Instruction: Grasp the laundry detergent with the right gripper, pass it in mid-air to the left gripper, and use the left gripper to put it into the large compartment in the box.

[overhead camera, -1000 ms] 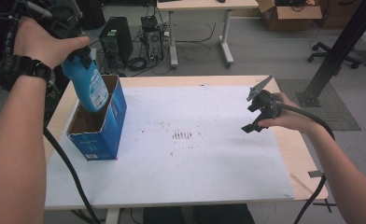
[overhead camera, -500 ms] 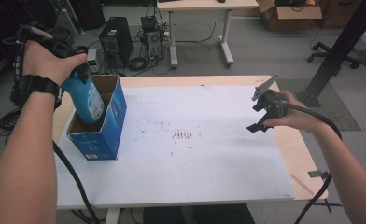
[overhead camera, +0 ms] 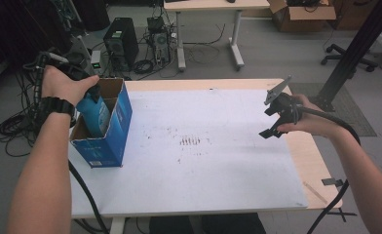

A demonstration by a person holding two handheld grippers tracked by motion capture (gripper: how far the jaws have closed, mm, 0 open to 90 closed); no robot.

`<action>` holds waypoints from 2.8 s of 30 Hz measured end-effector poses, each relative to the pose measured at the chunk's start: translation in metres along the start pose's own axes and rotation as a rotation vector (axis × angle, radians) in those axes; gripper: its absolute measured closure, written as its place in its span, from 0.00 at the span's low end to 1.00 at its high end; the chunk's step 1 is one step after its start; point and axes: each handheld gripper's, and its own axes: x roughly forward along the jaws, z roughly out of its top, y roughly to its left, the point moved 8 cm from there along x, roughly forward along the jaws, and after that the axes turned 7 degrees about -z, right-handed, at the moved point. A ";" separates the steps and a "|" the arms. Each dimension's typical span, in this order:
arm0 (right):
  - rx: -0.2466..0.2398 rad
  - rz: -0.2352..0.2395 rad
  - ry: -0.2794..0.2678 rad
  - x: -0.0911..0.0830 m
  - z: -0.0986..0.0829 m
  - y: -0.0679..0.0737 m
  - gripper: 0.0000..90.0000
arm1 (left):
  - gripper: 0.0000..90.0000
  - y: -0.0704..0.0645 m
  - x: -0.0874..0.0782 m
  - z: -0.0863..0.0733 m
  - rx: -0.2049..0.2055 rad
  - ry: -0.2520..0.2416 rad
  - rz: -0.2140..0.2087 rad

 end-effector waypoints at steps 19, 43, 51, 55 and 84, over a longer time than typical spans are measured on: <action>0.009 0.004 -0.020 -0.002 0.001 0.000 0.08 | 0.43 0.000 0.041 -0.007 0.016 0.035 0.017; 0.007 0.013 -0.010 0.002 -0.001 0.002 0.08 | 0.42 -0.001 0.061 -0.013 0.020 0.045 0.013; 0.007 0.017 -0.004 0.003 -0.004 0.003 0.08 | 0.42 -0.001 0.062 -0.014 0.025 0.041 0.013; 0.006 0.017 -0.004 0.003 -0.003 0.003 0.08 | 0.42 -0.001 0.062 -0.015 0.030 0.042 0.010; 0.003 0.022 0.002 0.000 -0.003 0.006 0.08 | 0.34 -0.007 0.047 -0.018 0.062 0.041 -0.004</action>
